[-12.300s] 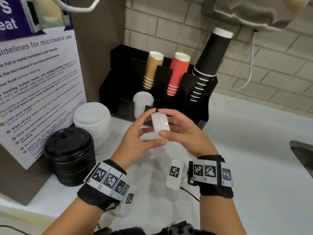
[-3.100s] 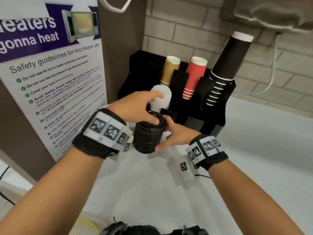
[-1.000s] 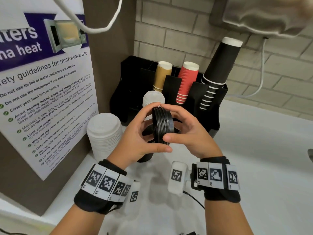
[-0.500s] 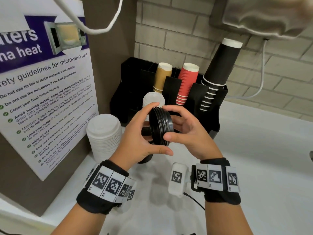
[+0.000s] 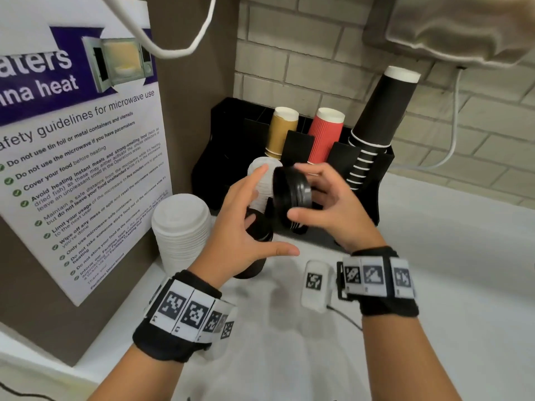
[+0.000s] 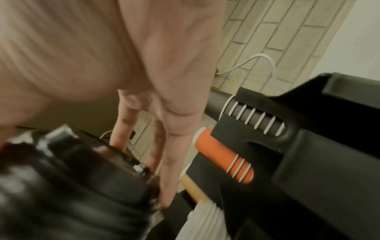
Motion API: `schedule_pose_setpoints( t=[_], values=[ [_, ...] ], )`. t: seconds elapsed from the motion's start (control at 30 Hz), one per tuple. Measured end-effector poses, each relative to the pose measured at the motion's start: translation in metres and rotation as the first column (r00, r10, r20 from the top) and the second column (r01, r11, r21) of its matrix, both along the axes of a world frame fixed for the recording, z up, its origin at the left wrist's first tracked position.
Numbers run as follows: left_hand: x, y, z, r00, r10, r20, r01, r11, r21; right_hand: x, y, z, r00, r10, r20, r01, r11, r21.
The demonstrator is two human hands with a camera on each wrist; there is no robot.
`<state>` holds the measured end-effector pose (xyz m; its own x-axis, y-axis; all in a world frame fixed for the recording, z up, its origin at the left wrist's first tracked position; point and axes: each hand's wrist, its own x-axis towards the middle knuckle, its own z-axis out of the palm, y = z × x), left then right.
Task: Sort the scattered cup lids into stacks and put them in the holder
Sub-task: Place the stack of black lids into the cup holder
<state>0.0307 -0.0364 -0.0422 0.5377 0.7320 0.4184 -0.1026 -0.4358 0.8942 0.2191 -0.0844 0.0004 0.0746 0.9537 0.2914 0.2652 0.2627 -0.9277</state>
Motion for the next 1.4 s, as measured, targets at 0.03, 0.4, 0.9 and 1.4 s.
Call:
schedule_pose_setpoints(
  t=[0.03,0.4,0.9,1.4],
  values=[
    [-0.003,0.002,0.000,1.000,0.018,0.015,-0.018,1.000,-0.013,0.010,0.007,0.003,0.997,-0.070,0.022,0.069,0.997,0.018],
    [-0.020,0.007,0.002,0.983,0.170,0.069,-0.164,0.982,-0.090,0.058,0.086,-0.025,0.605,-0.234,0.761,0.407,0.912,-0.043],
    [-0.021,0.007,0.000,0.987,0.150,0.051,-0.145,0.985,-0.094,0.032,0.111,-0.058,0.015,0.222,0.975,0.494,0.846,-0.200],
    [-0.027,0.006,0.000,0.986,0.158,0.060,-0.153,0.985,-0.073,0.036,0.119,-0.055,0.125,0.403,0.907,0.488,0.771,-0.409]
  ],
)
